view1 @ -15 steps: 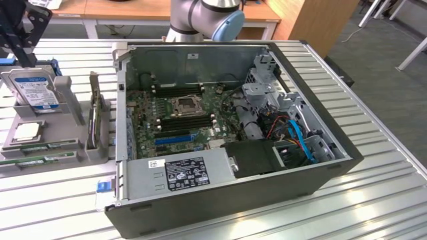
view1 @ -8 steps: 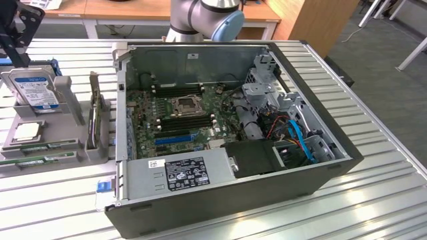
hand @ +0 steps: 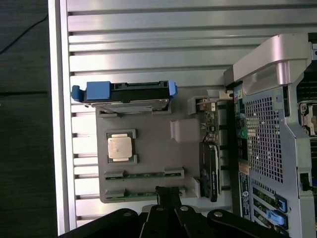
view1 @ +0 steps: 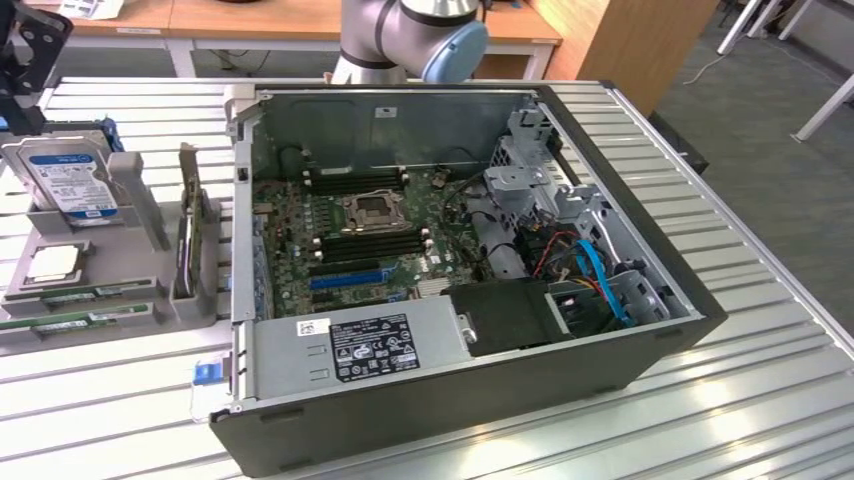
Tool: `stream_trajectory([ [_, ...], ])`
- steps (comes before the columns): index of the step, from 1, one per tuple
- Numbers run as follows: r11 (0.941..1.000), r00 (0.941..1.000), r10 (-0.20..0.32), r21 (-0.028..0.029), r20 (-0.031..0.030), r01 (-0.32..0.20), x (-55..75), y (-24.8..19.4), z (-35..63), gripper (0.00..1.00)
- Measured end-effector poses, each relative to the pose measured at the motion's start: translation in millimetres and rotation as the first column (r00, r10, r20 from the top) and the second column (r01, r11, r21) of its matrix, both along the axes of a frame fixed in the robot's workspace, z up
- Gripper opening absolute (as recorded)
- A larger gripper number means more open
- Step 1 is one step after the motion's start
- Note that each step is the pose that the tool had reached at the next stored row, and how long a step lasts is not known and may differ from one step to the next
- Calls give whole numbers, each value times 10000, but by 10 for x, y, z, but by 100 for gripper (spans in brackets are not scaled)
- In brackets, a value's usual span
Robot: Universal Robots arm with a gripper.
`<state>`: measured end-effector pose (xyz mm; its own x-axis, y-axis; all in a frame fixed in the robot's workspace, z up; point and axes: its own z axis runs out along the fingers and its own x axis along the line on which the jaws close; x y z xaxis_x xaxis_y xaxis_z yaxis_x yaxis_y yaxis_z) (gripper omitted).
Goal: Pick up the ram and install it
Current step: 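Reach for the ram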
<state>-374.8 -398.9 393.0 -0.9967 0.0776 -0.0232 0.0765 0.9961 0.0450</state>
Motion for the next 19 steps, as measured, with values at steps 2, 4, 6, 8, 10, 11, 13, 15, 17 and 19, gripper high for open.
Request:
stream_trajectory([
  [2, 10000, 10000, 0, 0, 1, 0, -20, 0, 0, 10],
  [4, 10000, 10000, 1, 0, 1, -1, -30, -1, 0, 10],
  [6, 10000, 10000, 2, 1, 1, -2, -31, 0, 0, 10],
  [8, 10000, 10000, -1, 0, 1, 1, -33, 0, 0, 10],
  [10, 10000, 10000, 0, 0, 1, 0, -33, 0, 0, 10],
  [11, 10000, 10000, -2, 0, 0, 2, -34, -1, 0, 10],
  [13, 10000, 10000, 0, 1, 0, 0, -34, -10, 0, 10],
  [15, 10000, 10000, 0, 0, 1, 0, -33, -21, 0, 10],
  [17, 10000, 10000, -1, 1, 1, 1, -33, -30, 0, 10],
  [19, 10000, 10000, -1, 0, 0, 1, -33, -38, 0, 10],
])
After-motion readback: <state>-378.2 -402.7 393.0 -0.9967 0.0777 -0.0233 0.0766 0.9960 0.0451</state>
